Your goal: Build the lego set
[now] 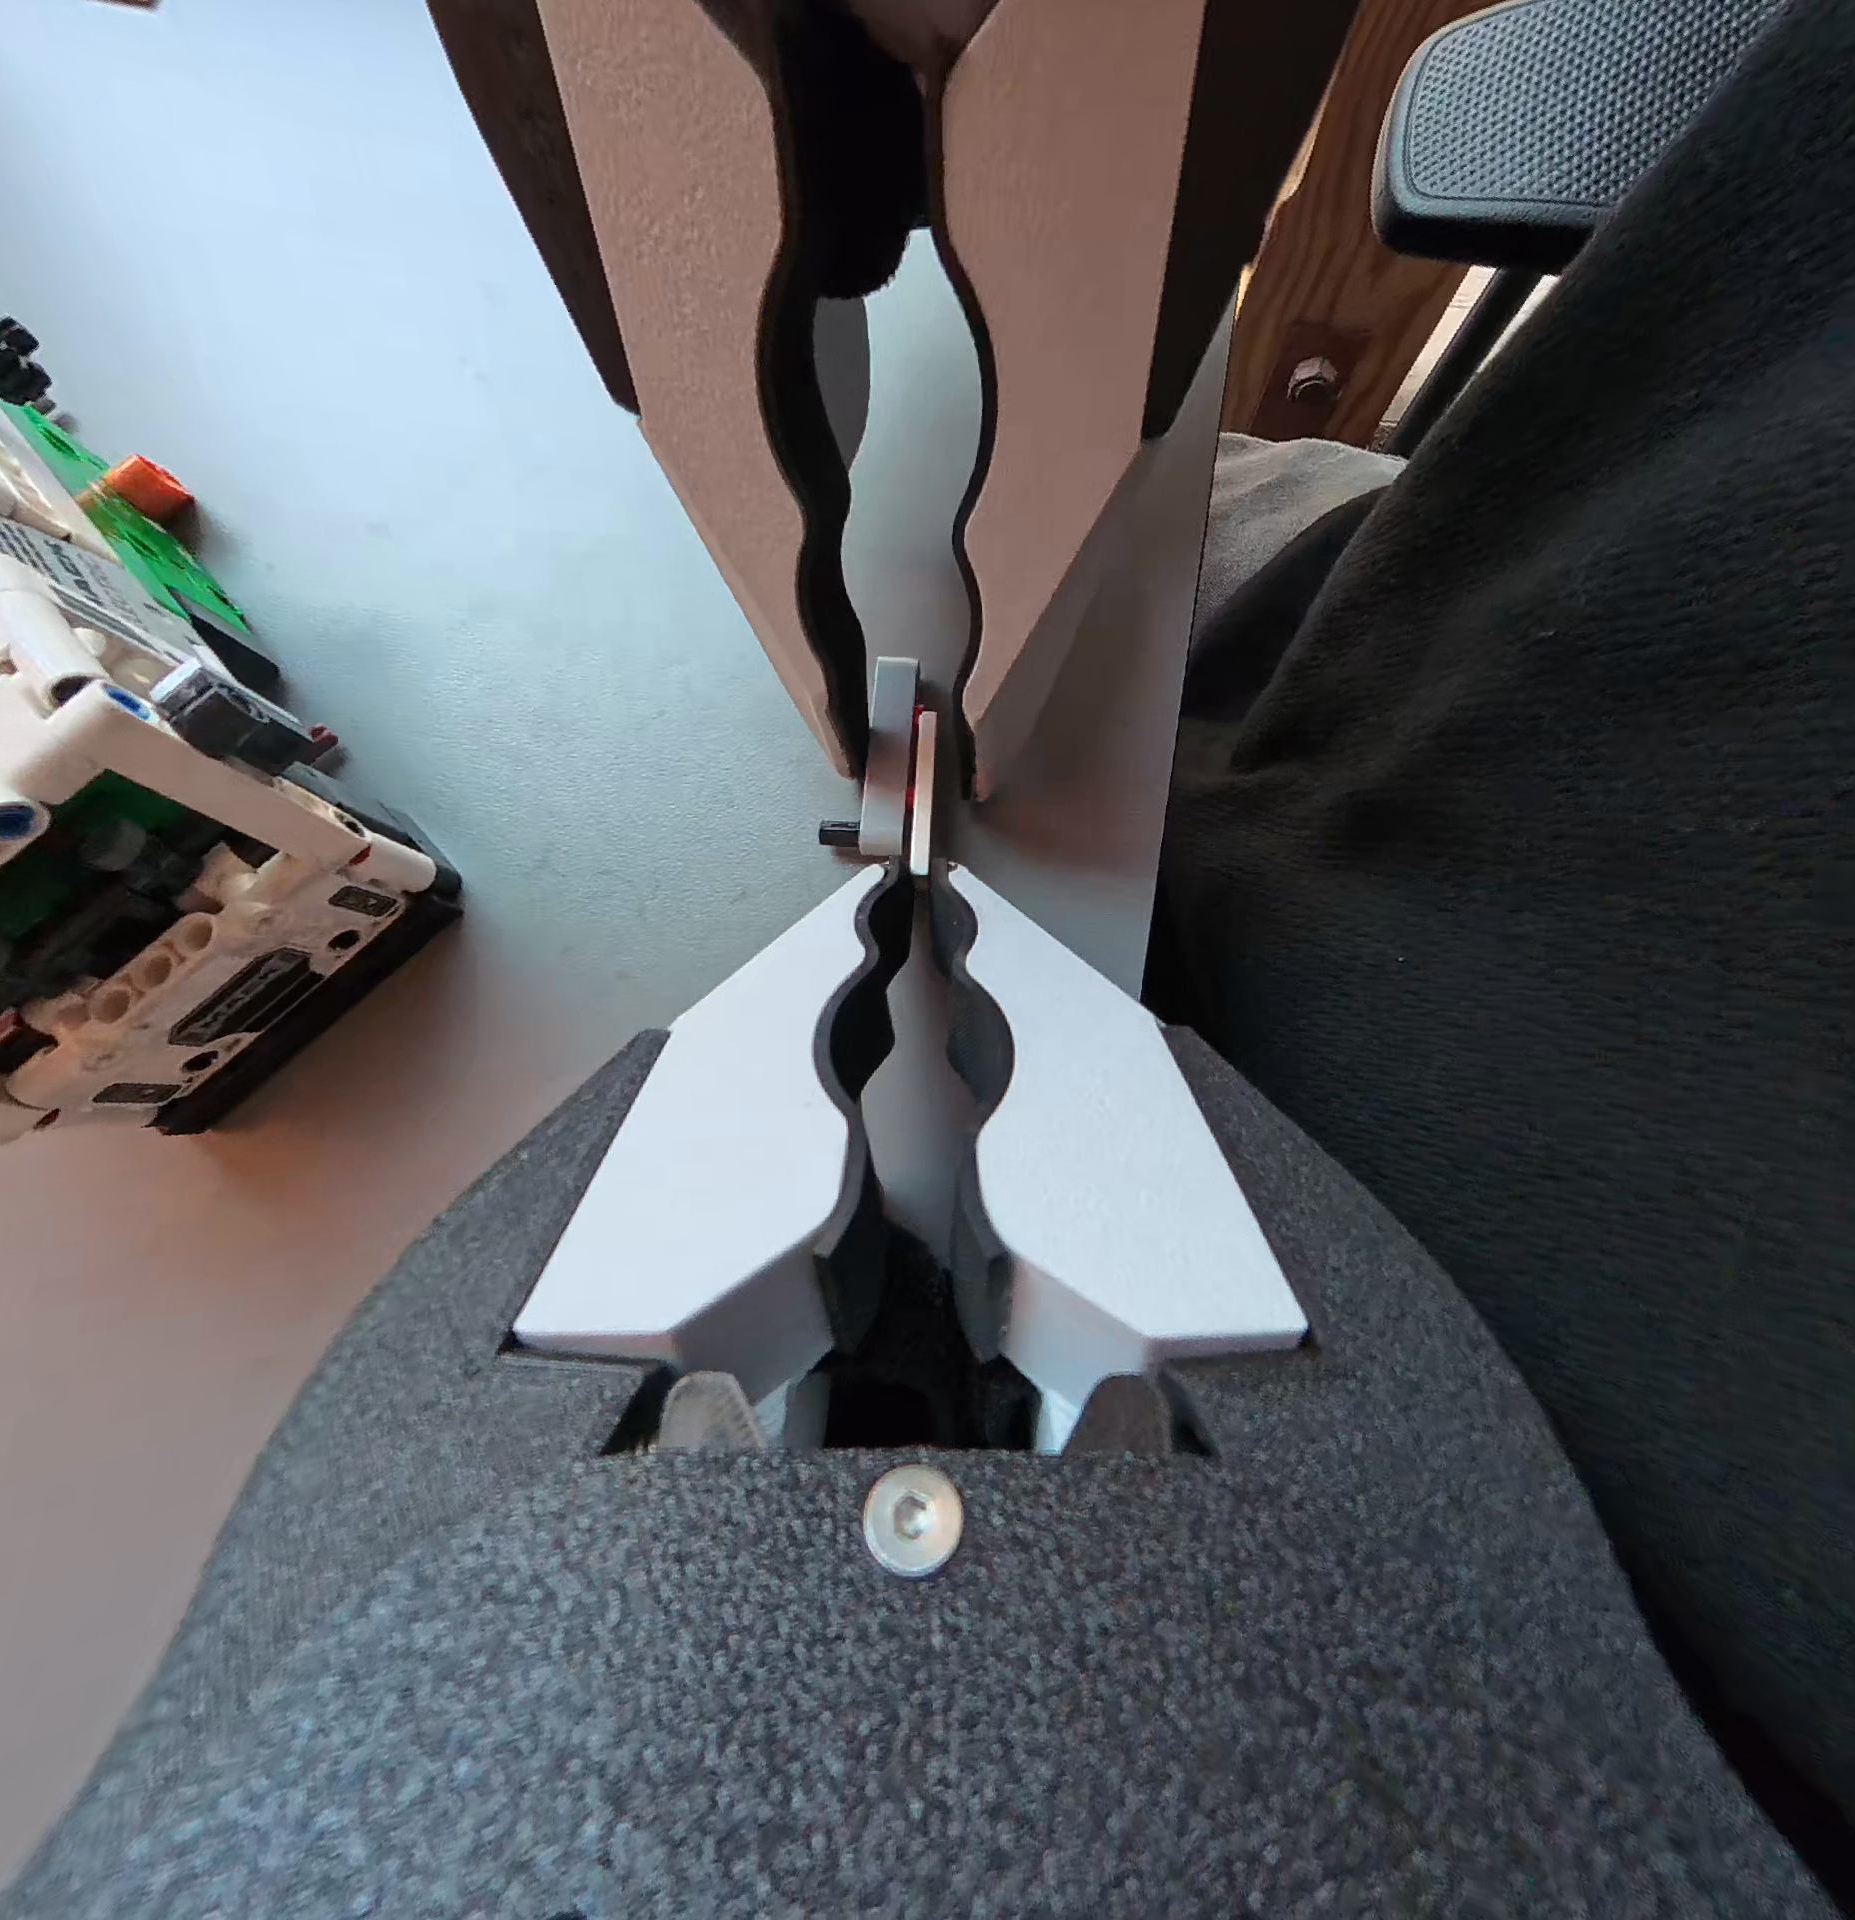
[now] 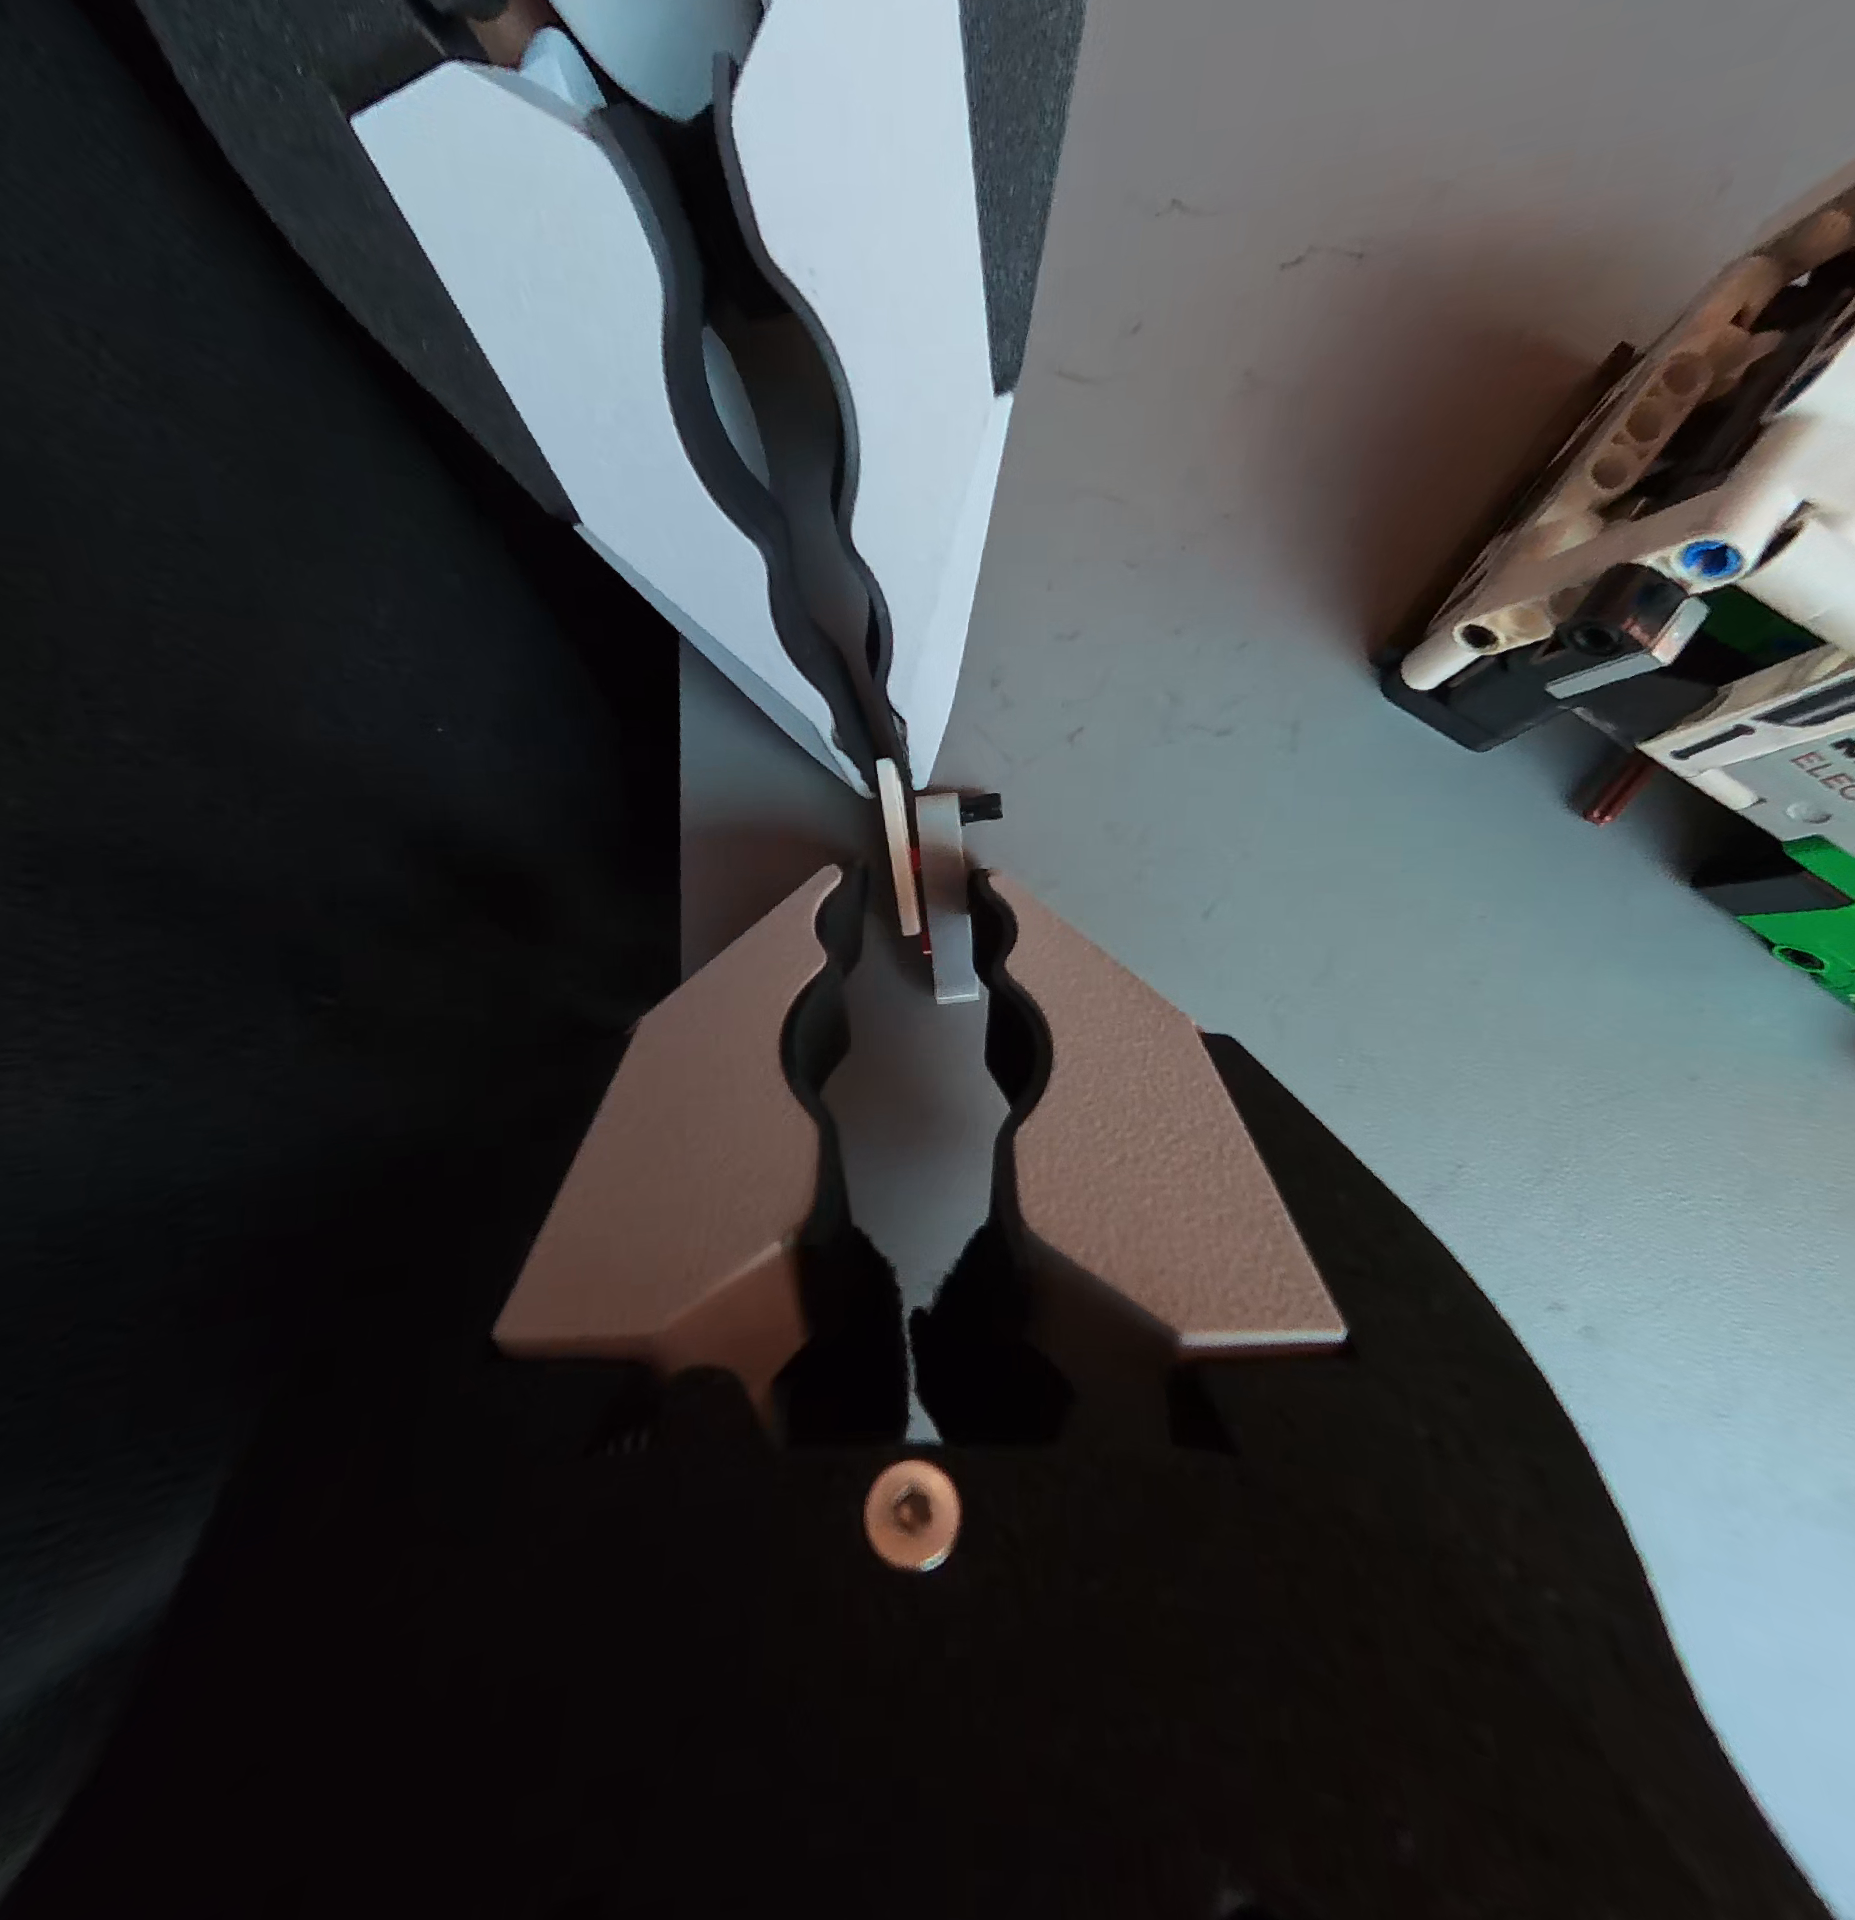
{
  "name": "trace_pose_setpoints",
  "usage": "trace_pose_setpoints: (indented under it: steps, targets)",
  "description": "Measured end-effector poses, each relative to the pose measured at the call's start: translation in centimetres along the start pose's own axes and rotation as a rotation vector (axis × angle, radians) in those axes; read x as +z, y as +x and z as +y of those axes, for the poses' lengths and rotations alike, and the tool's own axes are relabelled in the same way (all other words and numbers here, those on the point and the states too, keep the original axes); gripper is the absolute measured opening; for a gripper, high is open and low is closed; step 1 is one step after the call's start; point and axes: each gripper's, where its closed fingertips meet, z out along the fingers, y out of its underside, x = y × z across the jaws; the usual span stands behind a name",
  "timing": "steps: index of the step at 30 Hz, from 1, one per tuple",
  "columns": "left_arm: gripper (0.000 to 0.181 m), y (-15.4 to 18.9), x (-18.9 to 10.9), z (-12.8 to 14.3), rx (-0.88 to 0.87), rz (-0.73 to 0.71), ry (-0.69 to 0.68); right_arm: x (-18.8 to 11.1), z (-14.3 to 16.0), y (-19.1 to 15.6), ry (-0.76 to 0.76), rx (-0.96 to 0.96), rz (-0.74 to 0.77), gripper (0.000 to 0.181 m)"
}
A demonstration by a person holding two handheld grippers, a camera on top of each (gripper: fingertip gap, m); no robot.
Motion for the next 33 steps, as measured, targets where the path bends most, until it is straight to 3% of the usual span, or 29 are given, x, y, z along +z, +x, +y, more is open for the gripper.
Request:
trace_pose_setpoints:
  steps: [15,21,33]
  targets:
    - [0.002,-0.1,0.4,-0.4,-0.004,0.011,-0.024,-0.9,0.5,0.8,0.024,-0.015,0.038,0.025]
    - [0.002,-0.1,0.6,-0.6,0.007,0.014,-0.029,-0.5,0.6,0.8,0.066,-0.02,0.012,0.014]
    - [0.01,-0.8,0.0,-1.8,-0.023,-0.042,0.042,-0.7,0.8,0.8,0.091,-0.012,-0.01,0.012]
